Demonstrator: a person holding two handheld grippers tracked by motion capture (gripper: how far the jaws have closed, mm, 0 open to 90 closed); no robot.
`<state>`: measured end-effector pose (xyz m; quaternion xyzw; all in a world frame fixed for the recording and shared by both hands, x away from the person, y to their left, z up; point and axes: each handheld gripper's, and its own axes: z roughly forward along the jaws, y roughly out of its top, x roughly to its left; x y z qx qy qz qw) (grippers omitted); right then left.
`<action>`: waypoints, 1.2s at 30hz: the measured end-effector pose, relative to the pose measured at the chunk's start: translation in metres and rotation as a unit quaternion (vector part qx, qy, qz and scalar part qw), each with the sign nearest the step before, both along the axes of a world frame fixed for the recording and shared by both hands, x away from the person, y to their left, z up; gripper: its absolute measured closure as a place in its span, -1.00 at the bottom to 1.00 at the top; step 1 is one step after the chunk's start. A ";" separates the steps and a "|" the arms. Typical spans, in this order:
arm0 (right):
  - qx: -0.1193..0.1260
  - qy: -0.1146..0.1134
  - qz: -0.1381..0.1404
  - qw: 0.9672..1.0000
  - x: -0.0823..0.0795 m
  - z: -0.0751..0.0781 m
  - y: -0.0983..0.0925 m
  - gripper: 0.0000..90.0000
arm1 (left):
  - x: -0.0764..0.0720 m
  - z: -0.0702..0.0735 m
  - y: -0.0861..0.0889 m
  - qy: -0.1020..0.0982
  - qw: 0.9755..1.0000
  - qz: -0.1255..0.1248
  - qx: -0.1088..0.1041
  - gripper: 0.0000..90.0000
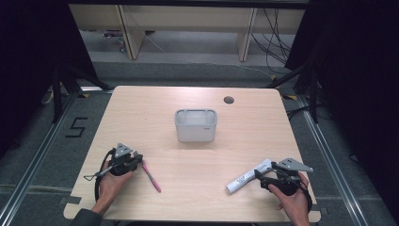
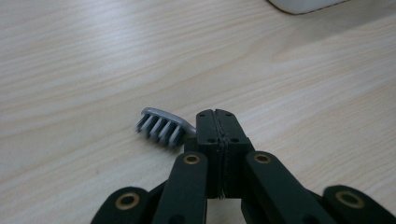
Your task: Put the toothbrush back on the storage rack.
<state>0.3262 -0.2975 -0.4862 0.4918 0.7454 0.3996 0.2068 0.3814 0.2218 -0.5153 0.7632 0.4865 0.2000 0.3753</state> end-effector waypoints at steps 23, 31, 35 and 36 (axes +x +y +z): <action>-0.001 0.001 -0.001 1.000 0.000 -0.001 0.001 -0.48 | 0.007 0.006 -0.033 0.003 0.999 -0.032 0.005 0.82; -0.005 -0.005 0.004 1.000 0.000 0.000 0.001 -0.48 | 0.000 0.015 -0.031 0.018 0.999 -0.030 -0.005 0.53; 0.005 0.003 0.006 1.000 -0.001 -0.001 0.002 -0.48 | -0.003 0.021 -0.032 0.036 0.999 -0.030 0.007 0.21; 0.005 0.003 0.006 1.000 -0.001 -0.001 0.002 -0.48 | -0.005 0.023 -0.032 0.039 0.999 -0.026 0.007 0.21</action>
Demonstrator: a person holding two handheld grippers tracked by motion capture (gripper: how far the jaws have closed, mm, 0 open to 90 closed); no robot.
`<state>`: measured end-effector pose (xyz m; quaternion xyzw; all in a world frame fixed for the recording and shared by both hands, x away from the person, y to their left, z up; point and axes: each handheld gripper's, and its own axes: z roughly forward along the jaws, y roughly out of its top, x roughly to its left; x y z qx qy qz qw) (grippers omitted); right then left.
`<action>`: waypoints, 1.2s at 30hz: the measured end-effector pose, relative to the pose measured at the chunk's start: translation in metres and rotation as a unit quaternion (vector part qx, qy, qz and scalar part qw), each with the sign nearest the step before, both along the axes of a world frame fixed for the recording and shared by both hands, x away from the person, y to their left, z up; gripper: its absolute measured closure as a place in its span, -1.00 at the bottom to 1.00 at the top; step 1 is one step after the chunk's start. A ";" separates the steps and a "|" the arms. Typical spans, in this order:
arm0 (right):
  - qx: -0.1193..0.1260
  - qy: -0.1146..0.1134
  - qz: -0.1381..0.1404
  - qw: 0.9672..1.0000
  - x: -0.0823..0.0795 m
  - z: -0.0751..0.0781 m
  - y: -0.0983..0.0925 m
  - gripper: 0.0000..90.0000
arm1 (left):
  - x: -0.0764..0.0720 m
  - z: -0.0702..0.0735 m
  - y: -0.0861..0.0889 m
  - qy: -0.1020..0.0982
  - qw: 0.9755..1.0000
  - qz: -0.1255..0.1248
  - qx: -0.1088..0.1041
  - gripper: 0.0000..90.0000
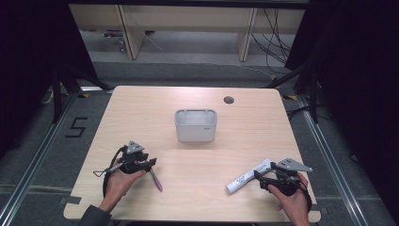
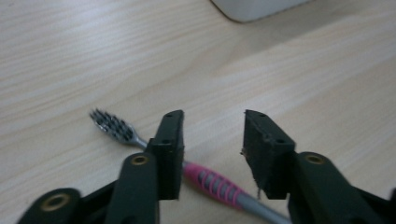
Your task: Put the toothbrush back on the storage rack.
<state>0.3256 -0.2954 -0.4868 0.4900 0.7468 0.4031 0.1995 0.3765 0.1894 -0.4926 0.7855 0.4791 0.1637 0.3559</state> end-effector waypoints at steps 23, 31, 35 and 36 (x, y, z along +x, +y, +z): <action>0.005 0.010 -0.002 1.000 -0.002 0.001 0.003 -0.48 | -0.013 -0.002 -0.011 0.084 0.996 -0.007 0.015 -0.23; 0.005 0.006 -0.010 1.000 -0.001 0.000 0.004 -0.48 | -0.011 -0.005 -0.016 0.095 0.995 -0.023 0.037 -0.22; 0.018 0.007 -0.002 1.000 -0.002 0.000 0.003 -0.48 | -0.011 -0.006 -0.019 0.095 0.994 -0.025 0.038 -0.23; 0.001 -0.008 0.004 1.000 0.000 0.000 0.000 -0.48 | -0.010 -0.007 -0.019 0.094 0.994 -0.029 0.046 -0.23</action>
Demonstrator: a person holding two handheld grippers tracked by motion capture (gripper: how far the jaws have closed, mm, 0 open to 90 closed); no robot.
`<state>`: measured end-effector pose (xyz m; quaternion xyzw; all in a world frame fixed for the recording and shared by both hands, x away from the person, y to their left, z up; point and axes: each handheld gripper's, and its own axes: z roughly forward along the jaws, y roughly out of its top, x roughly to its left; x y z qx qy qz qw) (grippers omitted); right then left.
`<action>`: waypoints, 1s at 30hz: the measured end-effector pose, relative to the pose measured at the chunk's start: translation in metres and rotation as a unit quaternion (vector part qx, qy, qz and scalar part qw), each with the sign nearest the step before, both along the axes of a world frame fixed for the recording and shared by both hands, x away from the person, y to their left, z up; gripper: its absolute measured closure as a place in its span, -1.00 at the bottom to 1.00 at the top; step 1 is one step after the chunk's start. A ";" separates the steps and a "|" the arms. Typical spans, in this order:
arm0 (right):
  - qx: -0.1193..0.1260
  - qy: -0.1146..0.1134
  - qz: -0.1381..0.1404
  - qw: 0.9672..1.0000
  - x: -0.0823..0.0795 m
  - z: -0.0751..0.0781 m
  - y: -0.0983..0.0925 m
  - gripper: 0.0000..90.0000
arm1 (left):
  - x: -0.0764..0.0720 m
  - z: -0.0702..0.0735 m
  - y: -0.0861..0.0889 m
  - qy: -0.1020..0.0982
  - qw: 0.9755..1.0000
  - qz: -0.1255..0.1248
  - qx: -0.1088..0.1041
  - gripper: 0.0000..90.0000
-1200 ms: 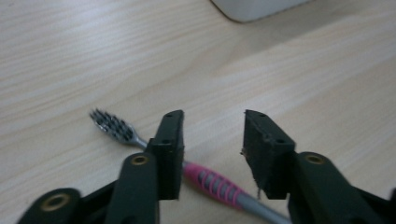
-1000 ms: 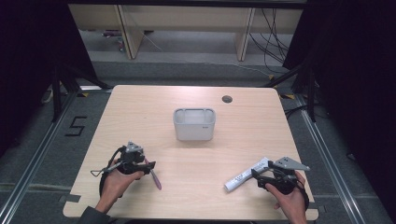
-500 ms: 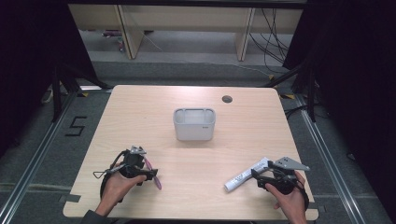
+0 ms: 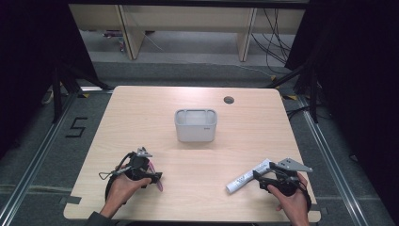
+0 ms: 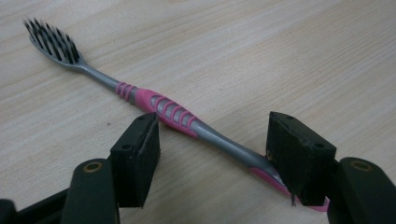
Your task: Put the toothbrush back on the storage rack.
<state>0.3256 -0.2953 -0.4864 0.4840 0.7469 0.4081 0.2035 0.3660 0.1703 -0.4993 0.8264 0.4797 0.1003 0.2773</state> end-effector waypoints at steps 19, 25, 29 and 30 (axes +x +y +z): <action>0.000 0.002 -0.004 1.000 0.000 0.000 0.000 -0.48 | -0.001 0.003 0.007 -0.005 0.999 -0.040 0.036 0.30; -0.001 0.000 0.000 1.000 0.000 0.000 0.000 -0.47 | 0.006 0.005 0.013 0.009 0.998 -0.051 0.047 0.42; 0.015 0.016 -0.008 1.000 -0.002 0.001 0.002 -0.47 | 0.013 0.007 0.014 0.021 0.997 -0.054 0.056 0.45; 0.015 0.016 -0.008 1.000 -0.002 0.001 0.002 -0.47 | 0.013 0.007 0.014 0.021 0.997 -0.054 0.056 0.46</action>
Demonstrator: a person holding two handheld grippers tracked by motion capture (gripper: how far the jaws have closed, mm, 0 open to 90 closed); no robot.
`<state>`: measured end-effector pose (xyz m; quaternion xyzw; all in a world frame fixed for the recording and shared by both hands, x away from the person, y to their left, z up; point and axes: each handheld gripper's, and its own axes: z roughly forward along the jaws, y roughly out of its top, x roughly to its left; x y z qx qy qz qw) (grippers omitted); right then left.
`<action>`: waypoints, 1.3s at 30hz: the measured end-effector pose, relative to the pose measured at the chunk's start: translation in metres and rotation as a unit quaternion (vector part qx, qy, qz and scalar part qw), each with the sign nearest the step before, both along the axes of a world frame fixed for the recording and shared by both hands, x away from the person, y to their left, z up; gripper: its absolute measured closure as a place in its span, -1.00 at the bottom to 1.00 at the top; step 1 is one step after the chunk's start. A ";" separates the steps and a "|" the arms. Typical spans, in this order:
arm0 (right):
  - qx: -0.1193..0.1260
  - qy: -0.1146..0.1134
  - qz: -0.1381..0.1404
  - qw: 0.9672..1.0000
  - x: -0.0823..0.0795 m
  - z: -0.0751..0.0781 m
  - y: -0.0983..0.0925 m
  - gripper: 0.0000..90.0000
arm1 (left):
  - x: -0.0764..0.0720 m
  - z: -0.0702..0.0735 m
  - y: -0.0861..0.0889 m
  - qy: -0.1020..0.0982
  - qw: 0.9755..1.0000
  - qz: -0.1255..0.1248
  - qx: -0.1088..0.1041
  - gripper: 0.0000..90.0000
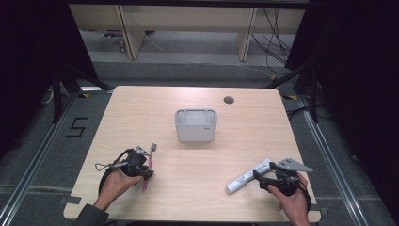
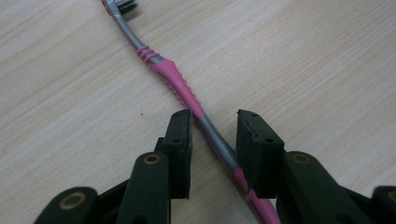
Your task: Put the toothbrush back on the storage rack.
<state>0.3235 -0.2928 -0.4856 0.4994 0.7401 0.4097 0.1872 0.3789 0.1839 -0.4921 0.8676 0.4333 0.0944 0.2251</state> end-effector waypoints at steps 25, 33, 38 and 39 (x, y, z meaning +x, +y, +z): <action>-0.015 -0.019 0.007 1.000 0.001 0.000 -0.003 -0.47 | 0.025 0.007 -0.005 0.051 0.997 -0.020 0.047 0.77; -0.015 -0.020 0.010 1.000 0.002 0.001 -0.004 -0.46 | 0.031 0.010 -0.014 0.072 0.993 -0.045 0.085 0.81; -0.007 -0.018 0.011 1.000 0.001 0.001 -0.003 -0.46 | 0.033 0.010 -0.019 0.073 0.991 -0.051 0.103 0.81; -0.004 -0.015 0.011 1.000 0.001 0.001 -0.003 -0.46 | 0.034 0.010 -0.020 0.074 0.990 -0.051 0.104 0.82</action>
